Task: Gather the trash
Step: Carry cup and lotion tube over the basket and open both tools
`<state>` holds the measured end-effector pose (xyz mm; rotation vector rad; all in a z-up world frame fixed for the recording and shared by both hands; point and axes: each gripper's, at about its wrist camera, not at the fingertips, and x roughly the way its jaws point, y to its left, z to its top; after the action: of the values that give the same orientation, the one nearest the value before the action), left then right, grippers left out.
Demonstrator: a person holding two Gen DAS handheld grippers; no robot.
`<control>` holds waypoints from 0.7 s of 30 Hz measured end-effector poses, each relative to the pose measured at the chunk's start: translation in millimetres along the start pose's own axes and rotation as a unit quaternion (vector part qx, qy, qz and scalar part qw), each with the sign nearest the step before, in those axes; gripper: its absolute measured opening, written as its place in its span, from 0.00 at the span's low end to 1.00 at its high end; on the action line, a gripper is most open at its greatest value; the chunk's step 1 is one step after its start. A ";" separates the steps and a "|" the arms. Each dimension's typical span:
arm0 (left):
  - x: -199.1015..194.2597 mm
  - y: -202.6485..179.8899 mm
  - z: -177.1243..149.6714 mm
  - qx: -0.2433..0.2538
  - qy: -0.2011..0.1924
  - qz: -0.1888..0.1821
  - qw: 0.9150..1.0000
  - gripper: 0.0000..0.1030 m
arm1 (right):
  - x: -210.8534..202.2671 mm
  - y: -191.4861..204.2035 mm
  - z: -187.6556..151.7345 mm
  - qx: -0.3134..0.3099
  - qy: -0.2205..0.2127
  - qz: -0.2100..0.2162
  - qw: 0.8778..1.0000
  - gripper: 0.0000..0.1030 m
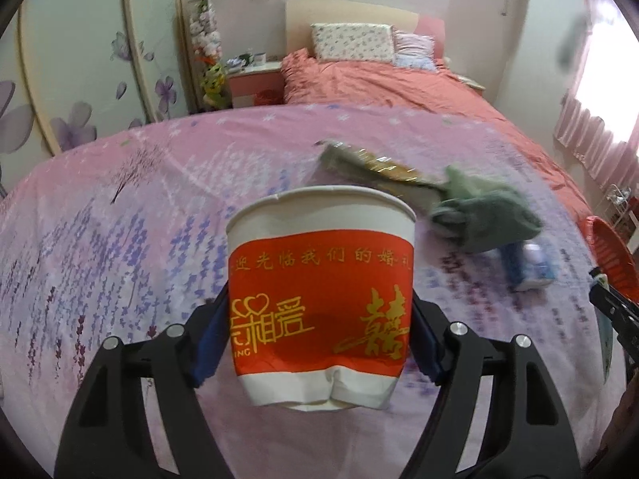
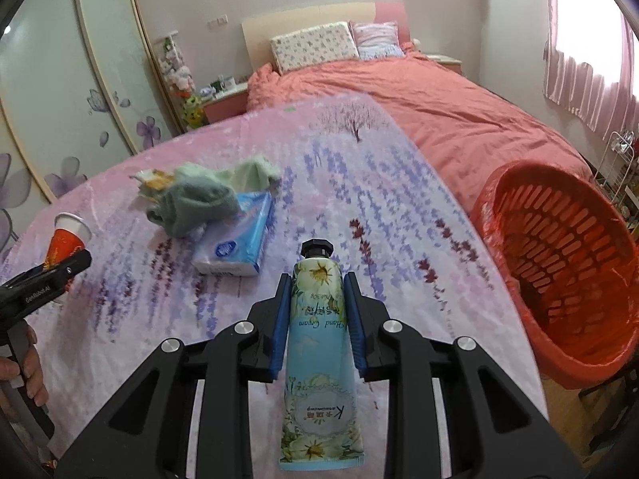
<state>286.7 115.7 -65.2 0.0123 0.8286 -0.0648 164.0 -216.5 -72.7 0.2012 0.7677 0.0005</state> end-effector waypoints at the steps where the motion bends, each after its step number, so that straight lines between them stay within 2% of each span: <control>1: -4.6 -5.5 0.8 0.004 -0.003 -0.003 1.000 0.72 | -3.3 -1.3 1.7 0.001 -0.004 0.001 1.000 0.26; 6: -33.4 -46.7 5.9 0.032 -0.025 -0.035 0.999 0.72 | -35.6 -19.6 10.6 0.017 -0.037 0.008 0.999 0.26; 11: -57.7 -100.1 12.5 0.056 -0.040 -0.091 0.993 0.72 | -68.0 -51.0 20.9 0.037 -0.076 -0.007 0.996 0.26; 16: -74.4 -164.9 13.3 0.097 -0.054 -0.139 0.984 0.72 | -94.8 -94.9 31.7 0.067 -0.108 -0.030 0.992 0.26; 21: -76.5 -235.4 10.9 0.132 -0.051 -0.188 0.972 0.72 | -105.1 -139.2 37.7 0.097 -0.121 -0.047 0.987 0.26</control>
<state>228.5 -115.6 2.0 0.1023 0.7058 -0.5301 104.1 -367.6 1.1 0.3427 0.5332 -0.1861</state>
